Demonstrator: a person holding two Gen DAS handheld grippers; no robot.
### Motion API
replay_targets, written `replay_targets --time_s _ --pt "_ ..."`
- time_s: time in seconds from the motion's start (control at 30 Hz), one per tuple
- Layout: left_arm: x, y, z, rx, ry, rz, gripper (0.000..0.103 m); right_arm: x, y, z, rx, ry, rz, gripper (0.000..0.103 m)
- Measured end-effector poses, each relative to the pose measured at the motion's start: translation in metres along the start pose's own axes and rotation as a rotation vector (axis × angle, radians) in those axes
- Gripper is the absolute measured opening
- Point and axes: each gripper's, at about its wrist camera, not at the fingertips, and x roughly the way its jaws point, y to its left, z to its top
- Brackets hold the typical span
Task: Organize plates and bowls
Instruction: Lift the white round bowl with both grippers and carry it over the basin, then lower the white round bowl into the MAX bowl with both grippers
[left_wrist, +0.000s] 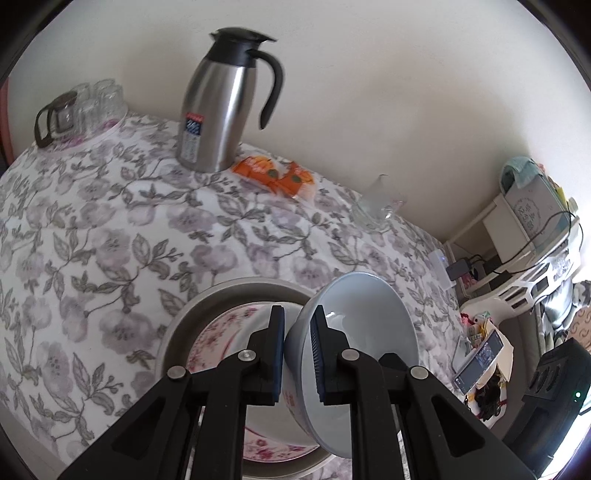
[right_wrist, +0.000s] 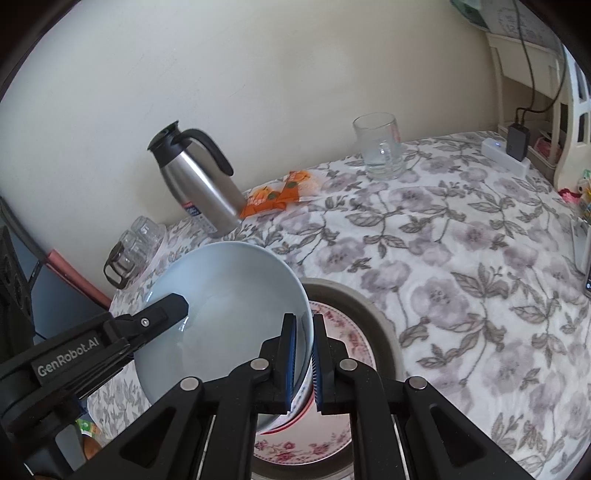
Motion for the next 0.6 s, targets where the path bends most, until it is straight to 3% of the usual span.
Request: replay_targets --time_s 0.37,0.6 --pt "0.016 0.031 -0.001 -0.088 0.066 0.002 0.014 0.022 0.009 -0.008 -0.021 0.066 -0.014 0.010" --pt "0.023 0.035 -0.002 -0.100 0.090 0.015 0.014 0.020 0.014 -0.008 -0.041 0.059 -0.026 0.011"
